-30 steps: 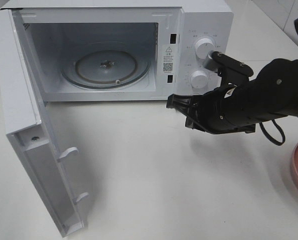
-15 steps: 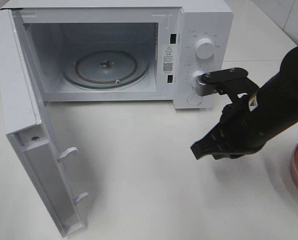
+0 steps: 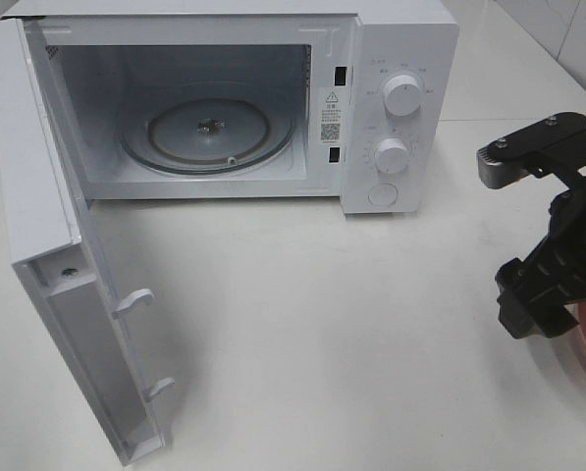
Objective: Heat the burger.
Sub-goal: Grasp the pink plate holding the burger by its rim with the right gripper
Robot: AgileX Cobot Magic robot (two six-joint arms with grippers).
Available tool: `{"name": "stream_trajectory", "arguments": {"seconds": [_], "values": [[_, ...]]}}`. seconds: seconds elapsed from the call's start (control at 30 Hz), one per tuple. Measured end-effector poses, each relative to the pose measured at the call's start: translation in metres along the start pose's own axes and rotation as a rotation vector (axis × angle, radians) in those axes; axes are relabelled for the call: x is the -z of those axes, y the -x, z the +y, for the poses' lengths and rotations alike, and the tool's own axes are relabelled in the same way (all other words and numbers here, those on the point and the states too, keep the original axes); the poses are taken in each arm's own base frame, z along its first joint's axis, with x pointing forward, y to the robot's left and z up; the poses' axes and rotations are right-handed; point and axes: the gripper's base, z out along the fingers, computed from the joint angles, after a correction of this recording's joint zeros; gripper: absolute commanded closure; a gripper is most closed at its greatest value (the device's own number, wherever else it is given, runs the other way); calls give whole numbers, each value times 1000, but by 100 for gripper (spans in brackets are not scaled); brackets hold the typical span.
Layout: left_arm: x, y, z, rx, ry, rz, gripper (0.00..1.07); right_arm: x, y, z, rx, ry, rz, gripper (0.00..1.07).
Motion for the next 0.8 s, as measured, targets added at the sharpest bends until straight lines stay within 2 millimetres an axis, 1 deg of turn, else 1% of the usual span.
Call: {"name": "stream_trajectory", "arguments": {"seconds": [0.1,0.17,0.27,0.33,0.37,0.43,0.7,0.77,0.8], "values": [[0,0,0,0,0,0,7,0,-4,-4,-10,-9,29,6],[0,0,0,0,0,0,7,-6,-16,-4,-21,-6,98,7],[0,0,0,0,0,0,7,-8,-19,-4,-19,-5,112,8],[0,0,0,0,0,0,7,-16,-31,-2,-22,-1,154,8],[0,0,0,0,0,0,7,-16,-31,-2,-22,-1,154,8],[0,0,0,0,0,0,7,-23,-38,0,-42,2,161,10],[0,0,0,0,0,0,7,-31,-44,1,-56,-4,171,11],[0,0,0,0,0,0,7,-35,-45,-8,-100,-12,168,12],[0,0,0,0,0,0,7,-35,-45,-8,-100,-12,168,12]]}}
